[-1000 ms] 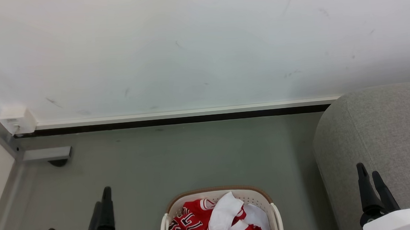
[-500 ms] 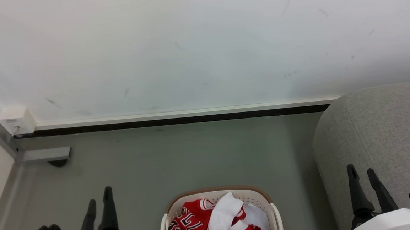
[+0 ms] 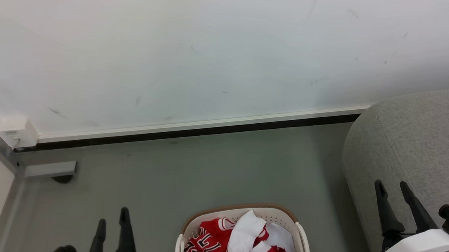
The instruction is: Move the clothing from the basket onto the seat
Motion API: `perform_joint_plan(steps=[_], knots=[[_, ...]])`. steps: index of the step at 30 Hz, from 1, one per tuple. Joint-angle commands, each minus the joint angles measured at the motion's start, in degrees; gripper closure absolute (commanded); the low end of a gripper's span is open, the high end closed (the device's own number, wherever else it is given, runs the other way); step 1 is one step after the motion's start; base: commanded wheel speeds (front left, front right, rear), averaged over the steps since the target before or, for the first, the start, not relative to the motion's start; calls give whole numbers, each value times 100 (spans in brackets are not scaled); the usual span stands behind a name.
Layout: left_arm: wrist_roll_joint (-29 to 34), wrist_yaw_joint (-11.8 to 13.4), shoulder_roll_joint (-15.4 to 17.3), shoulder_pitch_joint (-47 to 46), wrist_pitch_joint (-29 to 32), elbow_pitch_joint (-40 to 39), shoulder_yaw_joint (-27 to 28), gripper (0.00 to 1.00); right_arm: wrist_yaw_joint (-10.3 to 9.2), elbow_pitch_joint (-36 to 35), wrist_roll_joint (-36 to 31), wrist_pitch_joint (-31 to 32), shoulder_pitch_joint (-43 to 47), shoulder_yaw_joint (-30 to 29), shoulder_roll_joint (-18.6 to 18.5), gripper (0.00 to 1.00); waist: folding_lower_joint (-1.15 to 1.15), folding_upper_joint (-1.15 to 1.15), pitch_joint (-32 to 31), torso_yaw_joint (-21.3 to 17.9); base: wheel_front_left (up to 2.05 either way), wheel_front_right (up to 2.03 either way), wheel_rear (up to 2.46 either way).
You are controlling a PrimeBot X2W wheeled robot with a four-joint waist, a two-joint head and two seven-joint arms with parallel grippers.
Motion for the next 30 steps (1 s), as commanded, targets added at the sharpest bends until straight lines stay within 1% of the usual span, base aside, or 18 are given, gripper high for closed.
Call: perform_joint_plan(steps=[1, 18, 26, 30], knots=[[234, 5, 47, 2, -69, -12, 2, 0, -7, -6, -183, -65, -107, 17, -54, 0, 0, 0, 1, -3, 0, 0, 0], [1307, 31, 52, 42, -297, 2, -17, 0, -8, 241, -729, -303, -62, 39, 26, 0, 0, 0, -3, -26, 0, 0, 0], [1643, 25, 55, 72, -400, 69, -7, 0, -9, 355, -892, -399, -51, 95, 50, 0, 0, 0, -9, -51, 0, 0, 0], [1751, -36, 55, 76, -450, 164, -9, 0, -9, 396, -927, -445, -59, 175, 61, 0, 0, 0, -12, -65, 0, 0, 0]])
